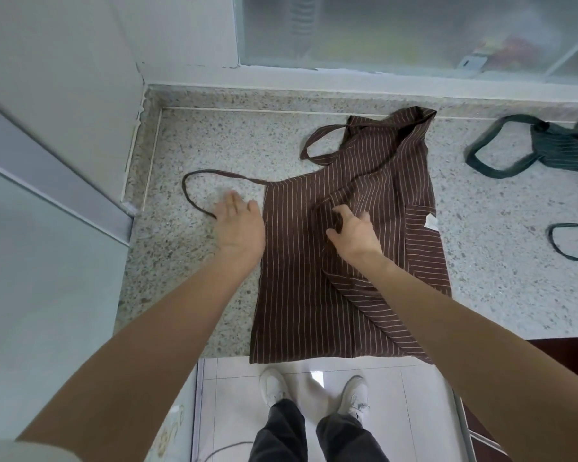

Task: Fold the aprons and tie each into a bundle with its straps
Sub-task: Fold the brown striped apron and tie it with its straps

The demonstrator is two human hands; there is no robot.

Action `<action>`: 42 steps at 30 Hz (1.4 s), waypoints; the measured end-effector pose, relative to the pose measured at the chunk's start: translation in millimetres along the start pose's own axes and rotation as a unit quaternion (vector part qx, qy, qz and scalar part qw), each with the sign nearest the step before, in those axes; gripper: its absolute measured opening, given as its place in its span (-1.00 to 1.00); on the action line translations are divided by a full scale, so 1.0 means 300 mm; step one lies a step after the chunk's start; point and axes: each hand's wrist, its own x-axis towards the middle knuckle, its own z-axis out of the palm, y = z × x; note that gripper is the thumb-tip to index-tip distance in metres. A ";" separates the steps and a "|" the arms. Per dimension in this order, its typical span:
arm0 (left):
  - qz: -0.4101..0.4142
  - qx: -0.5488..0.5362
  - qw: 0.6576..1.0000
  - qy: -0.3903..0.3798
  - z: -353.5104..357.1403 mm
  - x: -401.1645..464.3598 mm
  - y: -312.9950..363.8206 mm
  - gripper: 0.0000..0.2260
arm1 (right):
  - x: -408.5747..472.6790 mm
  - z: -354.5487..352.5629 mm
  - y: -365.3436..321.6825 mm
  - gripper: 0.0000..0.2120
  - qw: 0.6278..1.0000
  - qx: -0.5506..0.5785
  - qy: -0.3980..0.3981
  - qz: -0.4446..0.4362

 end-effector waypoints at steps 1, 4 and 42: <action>0.043 -0.020 0.999 0.018 0.004 0.005 0.008 -0.43 | 0.008 0.009 0.001 -0.65 0.997 -0.054 0.034 -0.032; 0.139 -0.030 0.989 -0.037 0.021 0.025 0.016 -0.13 | 0.039 0.028 -0.004 -0.77 0.991 -0.088 0.059 -0.080; 0.145 0.003 0.989 -0.014 0.072 0.073 -0.030 -0.07 | 0.227 0.172 -0.285 -0.77 0.975 0.219 -0.041 0.005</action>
